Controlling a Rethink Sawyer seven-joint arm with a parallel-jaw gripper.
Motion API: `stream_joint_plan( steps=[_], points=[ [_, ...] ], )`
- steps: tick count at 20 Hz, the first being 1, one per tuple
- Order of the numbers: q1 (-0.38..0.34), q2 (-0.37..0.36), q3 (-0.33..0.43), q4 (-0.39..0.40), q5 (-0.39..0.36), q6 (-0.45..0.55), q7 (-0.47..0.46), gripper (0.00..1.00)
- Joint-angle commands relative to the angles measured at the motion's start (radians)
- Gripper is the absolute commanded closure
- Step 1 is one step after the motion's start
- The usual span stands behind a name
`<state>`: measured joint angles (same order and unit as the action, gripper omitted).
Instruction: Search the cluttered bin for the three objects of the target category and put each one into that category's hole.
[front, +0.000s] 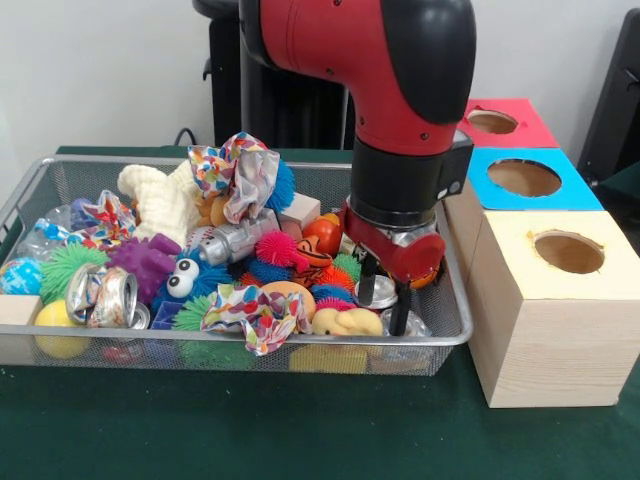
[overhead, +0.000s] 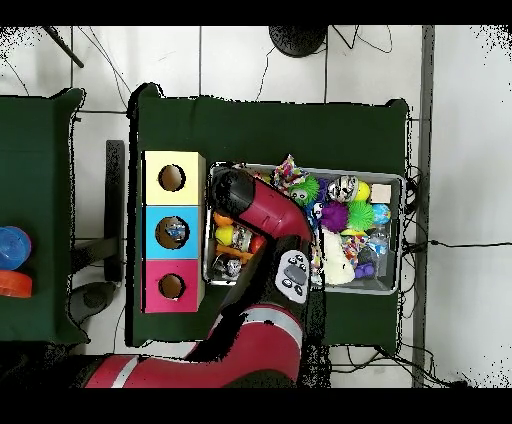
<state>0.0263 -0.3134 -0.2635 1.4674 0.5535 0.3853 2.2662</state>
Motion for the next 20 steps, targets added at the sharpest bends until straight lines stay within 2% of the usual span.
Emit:
stream_joint_plan(
  steps=[1,2,6,9,12,15,20],
  points=[
    [-0.012,0.078,0.104,0.042,-0.03,0.011,0.109,0.0],
    [-0.024,0.072,0.124,0.054,-0.024,0.016,0.103,0.0],
    [-0.018,0.077,0.118,0.049,-0.027,0.01,0.103,0.0],
    [-0.036,0.088,0.138,0.042,-0.04,0.01,0.069,0.0],
    [-0.07,0.077,0.186,0.056,-0.044,0.038,0.027,0.0],
    [-0.127,0.056,0.274,0.092,-0.035,0.061,-0.023,0.0],
    [-0.155,0.031,0.312,0.107,-0.047,0.097,-0.018,0.0]
  ],
)
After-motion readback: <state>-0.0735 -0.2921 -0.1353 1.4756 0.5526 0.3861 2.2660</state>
